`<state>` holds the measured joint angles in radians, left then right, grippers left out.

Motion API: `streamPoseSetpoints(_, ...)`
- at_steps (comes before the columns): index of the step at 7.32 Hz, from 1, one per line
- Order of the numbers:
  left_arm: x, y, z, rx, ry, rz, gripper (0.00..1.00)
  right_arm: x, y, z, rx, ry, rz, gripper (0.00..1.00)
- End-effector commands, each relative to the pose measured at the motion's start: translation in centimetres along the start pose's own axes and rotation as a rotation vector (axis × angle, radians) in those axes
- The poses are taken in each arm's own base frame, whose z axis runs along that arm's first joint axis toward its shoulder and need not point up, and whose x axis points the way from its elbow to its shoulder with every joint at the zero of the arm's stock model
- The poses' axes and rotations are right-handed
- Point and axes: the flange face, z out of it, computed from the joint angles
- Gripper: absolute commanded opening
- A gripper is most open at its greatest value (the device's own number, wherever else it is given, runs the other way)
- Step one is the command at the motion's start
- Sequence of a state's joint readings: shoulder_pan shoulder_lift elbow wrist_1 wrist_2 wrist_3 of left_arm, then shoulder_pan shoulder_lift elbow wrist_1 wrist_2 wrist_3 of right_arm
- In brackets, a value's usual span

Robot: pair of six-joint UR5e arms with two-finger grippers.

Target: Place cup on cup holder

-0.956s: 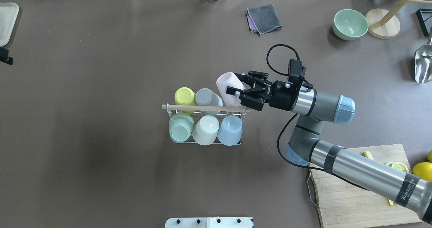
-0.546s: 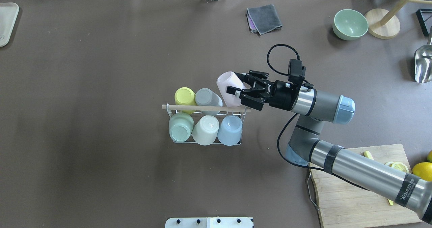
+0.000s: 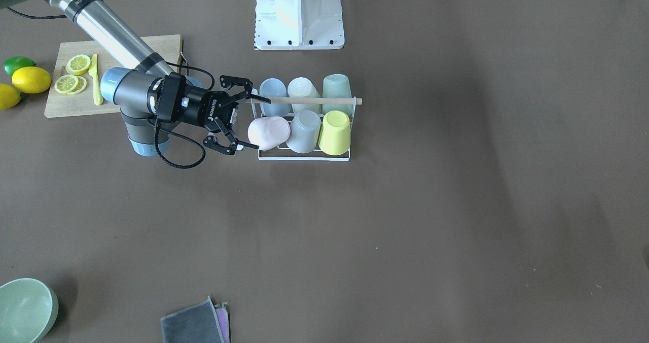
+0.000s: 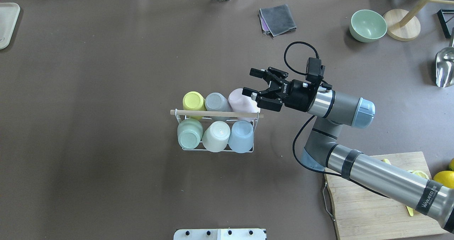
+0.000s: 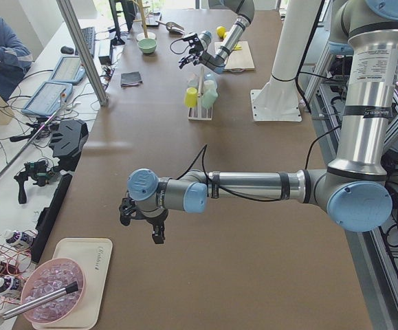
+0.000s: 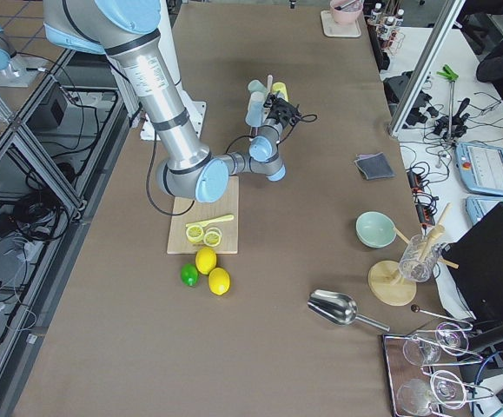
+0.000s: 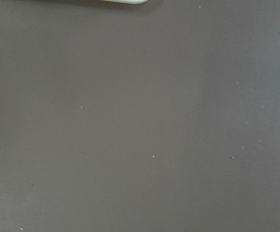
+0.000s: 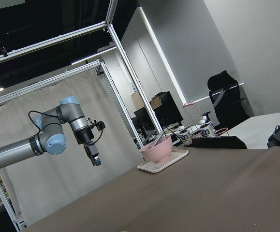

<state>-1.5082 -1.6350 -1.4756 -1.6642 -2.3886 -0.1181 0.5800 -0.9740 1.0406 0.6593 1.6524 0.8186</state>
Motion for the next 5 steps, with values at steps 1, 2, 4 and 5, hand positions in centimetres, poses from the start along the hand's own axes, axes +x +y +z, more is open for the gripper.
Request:
streamPoseSetpoints(1,-1.6,0.4,-0.8,-0.013,-0.011,0.058,0.98,2.0,-3.9,-0.5,0.039,0.029,-0.045,1.00)
streamPoseSetpoints(2,-2.3,1.0,0.1,-0.062,-0.015,0.013,0.98,3.5,-6.3,-0.4,0.039,0.080,-0.070,1.00)
streamPoseSetpoints(4,-2.1,1.0,-0.5,-0.051,-0.016,0.016,0.98,6.4,-12.8,0.3,-0.024,0.242,-0.117,1.00)
streamPoseSetpoints(5,-1.9,1.0,-0.8,-0.044,-0.015,0.020,0.98,7.4,-14.8,0.8,-0.067,0.323,-0.110,1.00)
